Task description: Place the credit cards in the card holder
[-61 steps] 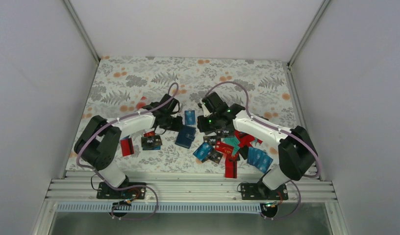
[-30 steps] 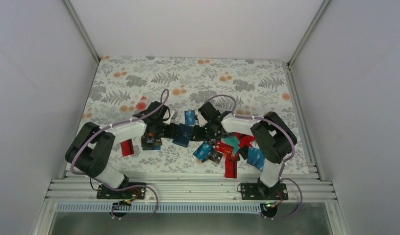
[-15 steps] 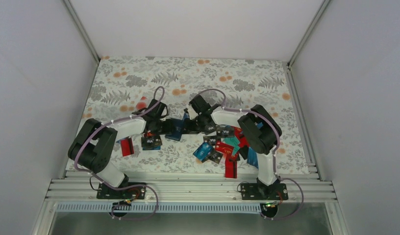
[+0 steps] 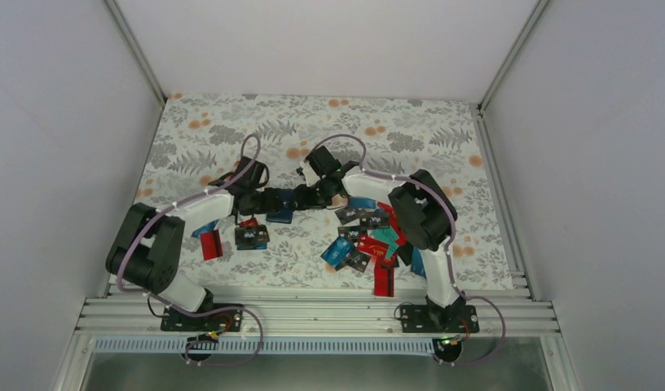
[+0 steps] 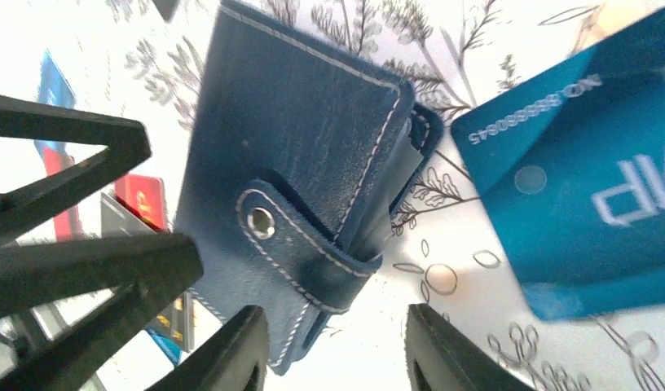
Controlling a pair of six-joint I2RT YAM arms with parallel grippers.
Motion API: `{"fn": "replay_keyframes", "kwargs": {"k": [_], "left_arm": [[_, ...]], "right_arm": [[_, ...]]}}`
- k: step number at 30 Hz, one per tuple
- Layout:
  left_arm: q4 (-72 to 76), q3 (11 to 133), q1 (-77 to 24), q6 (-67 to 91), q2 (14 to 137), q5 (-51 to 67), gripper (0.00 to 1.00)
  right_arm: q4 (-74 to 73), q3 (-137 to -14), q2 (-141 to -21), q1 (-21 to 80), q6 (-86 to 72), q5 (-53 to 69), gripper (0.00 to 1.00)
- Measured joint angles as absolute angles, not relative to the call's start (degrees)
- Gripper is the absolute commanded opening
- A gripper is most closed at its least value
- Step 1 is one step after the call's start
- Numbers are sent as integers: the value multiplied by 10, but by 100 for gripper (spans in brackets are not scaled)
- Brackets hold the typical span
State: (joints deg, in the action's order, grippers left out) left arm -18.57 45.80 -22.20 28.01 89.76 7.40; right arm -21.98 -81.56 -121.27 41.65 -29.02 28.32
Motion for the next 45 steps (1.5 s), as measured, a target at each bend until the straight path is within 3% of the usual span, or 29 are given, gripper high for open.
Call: {"fn": "replay_keyframes", "kwargs": {"k": [3, 7, 14, 25, 31, 36, 45], "left_arm": [[-205, 470, -222, 269, 865, 61, 100], [-229, 511, -223, 250, 827, 34, 100], [-278, 603, -252, 218, 792, -47, 100], [-307, 718, -313, 173, 703, -238, 100], [-243, 669, -314, 113, 593, -313, 100], [-175, 611, -313, 58, 540, -351, 100], [-27, 452, -257, -11, 516, -317, 100]], "right_arm": [[-237, -816, -1183, 414, -272, 266, 70], [-254, -816, -1098, 409, -245, 227, 99], [-263, -815, -951, 398, -213, 143, 100], [-280, -814, -816, 380, -192, -5, 100], [-275, -814, -756, 378, -188, -72, 100], [-198, -793, -698, 378, -137, -56, 100], [-81, -658, -671, 374, -78, -159, 100]]}}
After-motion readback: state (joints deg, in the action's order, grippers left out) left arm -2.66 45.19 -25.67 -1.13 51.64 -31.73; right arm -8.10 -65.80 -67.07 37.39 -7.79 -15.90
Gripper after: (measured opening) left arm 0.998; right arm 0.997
